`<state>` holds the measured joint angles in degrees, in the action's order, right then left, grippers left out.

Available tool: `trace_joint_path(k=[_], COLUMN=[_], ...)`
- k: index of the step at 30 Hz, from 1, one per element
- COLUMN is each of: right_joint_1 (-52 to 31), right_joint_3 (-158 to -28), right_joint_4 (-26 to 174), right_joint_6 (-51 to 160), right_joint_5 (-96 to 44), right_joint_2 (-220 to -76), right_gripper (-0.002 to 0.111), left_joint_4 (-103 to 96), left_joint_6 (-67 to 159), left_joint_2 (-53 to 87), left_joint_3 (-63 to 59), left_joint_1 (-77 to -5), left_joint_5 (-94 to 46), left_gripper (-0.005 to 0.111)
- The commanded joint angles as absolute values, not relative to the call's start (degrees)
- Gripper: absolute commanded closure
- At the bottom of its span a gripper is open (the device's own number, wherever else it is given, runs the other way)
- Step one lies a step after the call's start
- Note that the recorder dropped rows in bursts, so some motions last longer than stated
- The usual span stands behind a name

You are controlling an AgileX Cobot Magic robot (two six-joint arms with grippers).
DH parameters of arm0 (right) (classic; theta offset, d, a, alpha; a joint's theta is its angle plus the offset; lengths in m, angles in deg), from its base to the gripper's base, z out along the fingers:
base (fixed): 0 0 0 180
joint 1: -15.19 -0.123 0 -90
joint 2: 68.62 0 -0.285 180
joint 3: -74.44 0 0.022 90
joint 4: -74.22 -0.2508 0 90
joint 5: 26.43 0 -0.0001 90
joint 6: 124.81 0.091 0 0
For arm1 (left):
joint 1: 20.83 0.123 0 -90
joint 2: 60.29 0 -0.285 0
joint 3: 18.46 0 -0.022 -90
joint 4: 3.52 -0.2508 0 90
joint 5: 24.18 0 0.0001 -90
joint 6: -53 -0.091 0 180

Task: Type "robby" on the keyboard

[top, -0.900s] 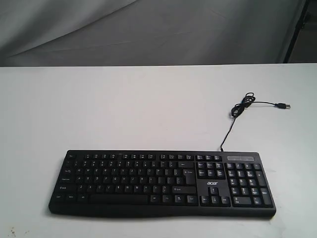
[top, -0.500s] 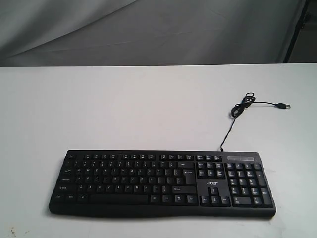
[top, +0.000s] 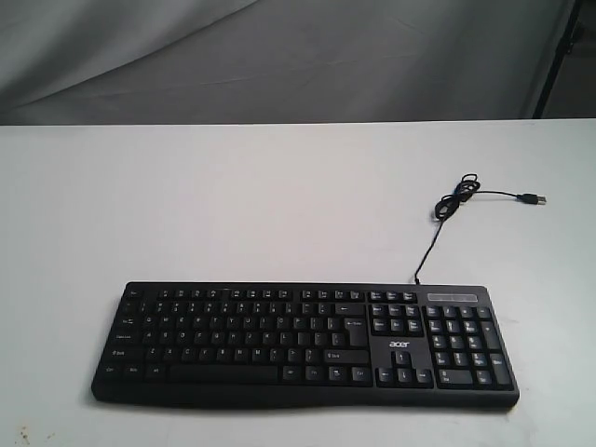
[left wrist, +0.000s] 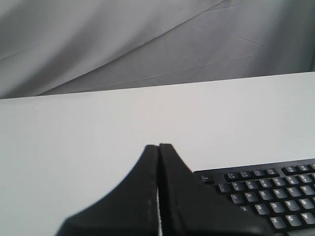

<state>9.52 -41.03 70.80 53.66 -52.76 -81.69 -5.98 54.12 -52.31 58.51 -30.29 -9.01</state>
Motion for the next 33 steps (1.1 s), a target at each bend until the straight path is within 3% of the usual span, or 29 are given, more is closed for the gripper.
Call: trace_joint_path(k=[1,5,14,22,33], right_joint_1=[9.97,9.97,8.65,-7.01,-20.68], right_joint_3=[-55.22,-66.44,-69.17,-70.55,-93.13], right_joint_4=[70.30,70.18,66.06,61.83,54.54], right_joint_6=[53.85,53.85,54.42,51.32,40.21], right_joint_5=[-54.02,-54.02,-56.87,-59.41,-60.45], right_joint_2=[-93.80,-106.80,-115.99,-129.65,-158.15], right_gripper=[0.108,0.108,0.108,0.108,0.108], left_joint_4=[-6.25,-6.25,-6.25,-6.25,-6.25], left_joint_6=[54.28,54.28,54.28,54.28,54.28], left_joint_2=[-52.51,-52.51,-52.51,-52.51,-52.51], left_joint_3=[58.75,58.75,58.75,58.75,58.75], left_joint_1=[-30.65,-30.65,-30.65,-30.65,-30.65], left_joint_5=[-9.43,-9.43,-9.43,-9.43,-9.43], left_gripper=[0.107,0.107,0.107,0.107,0.107])
